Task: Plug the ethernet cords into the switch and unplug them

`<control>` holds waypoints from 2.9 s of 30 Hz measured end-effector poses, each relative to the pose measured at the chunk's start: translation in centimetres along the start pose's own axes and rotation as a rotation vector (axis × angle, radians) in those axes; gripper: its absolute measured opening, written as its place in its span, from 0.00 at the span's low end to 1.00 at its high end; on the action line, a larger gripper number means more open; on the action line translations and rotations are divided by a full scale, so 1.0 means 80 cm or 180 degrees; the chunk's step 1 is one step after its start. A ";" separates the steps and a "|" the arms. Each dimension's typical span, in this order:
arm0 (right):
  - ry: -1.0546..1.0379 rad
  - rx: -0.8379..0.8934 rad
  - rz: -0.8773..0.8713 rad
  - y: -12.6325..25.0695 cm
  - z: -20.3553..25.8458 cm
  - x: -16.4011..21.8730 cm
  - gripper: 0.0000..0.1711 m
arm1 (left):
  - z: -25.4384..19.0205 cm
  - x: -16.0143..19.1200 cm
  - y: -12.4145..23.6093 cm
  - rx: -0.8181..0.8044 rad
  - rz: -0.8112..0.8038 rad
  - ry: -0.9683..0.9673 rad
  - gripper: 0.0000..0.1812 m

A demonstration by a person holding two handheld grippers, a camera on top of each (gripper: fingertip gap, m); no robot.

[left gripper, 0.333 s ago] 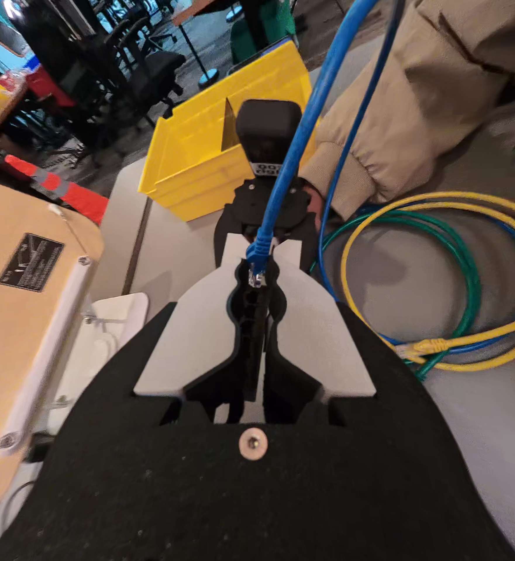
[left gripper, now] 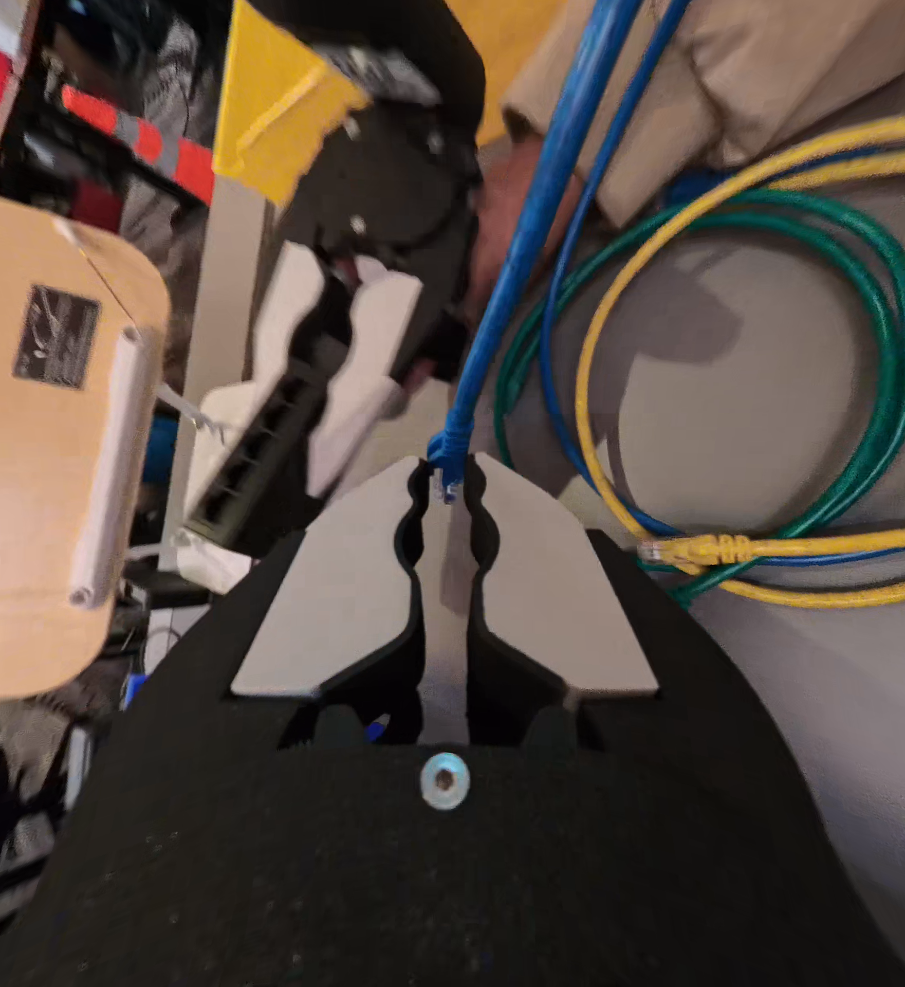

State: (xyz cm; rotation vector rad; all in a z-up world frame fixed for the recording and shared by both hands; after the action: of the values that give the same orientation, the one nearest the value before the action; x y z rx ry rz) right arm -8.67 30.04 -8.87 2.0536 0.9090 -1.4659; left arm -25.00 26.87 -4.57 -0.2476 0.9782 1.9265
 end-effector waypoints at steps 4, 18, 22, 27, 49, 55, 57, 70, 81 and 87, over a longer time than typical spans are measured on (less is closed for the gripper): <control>-0.0047 0.0158 -0.0043 0.005 -0.012 -0.029 0.15 | -0.034 0.024 -0.010 -0.0442 0.0408 0.0304 0.07; -0.0551 0.0901 0.3658 0.239 -0.176 -0.154 0.15 | -0.075 0.040 0.050 -0.0227 0.0350 0.2597 0.16; -0.1292 0.0173 0.5121 0.296 -0.216 -0.031 0.15 | -0.117 0.035 0.074 -0.0623 0.0186 0.2701 0.15; -0.1686 -0.0273 0.5737 0.298 -0.226 0.042 0.16 | -0.155 0.033 0.077 -0.0844 0.0257 0.2577 0.16; -0.1332 0.0992 0.2342 0.238 -0.079 -0.167 0.28 | -0.152 0.054 0.082 -0.0644 0.0236 0.2867 0.14; -0.2182 0.1036 0.1482 0.196 0.095 -0.084 0.29 | -0.132 0.049 0.067 -0.0336 0.0007 0.3278 0.14; -0.2132 0.1363 0.1526 0.200 0.122 -0.054 0.26 | -0.117 0.049 0.061 -0.0335 0.0056 0.3300 0.15; -0.2770 0.1024 0.1616 0.200 0.152 0.001 0.16 | -0.084 0.038 -0.019 -0.0115 0.0686 0.2916 0.16; -0.2329 0.1031 0.2057 0.173 0.135 0.000 0.03 | -0.090 0.038 -0.027 -0.0286 0.0971 0.2410 0.00; -0.1018 0.1513 0.1742 0.167 0.117 -0.082 0.02 | -0.083 0.041 -0.010 -0.0393 0.0749 0.2541 0.00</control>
State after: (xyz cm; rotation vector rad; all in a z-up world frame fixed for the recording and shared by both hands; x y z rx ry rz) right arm -6.28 12.83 -5.96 2.0505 -0.1457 -1.7127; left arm -27.54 24.41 -11.13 -1.0721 1.4403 2.1370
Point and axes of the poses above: each gripper's, where its closed fingertips meet, y back along the fingers, x out of its underside, z = x × y across the jaws, the point moved 9 cm from there along y, back along the fingers, and after that the axes turned 7 degrees about -x, right-handed, at the moved point
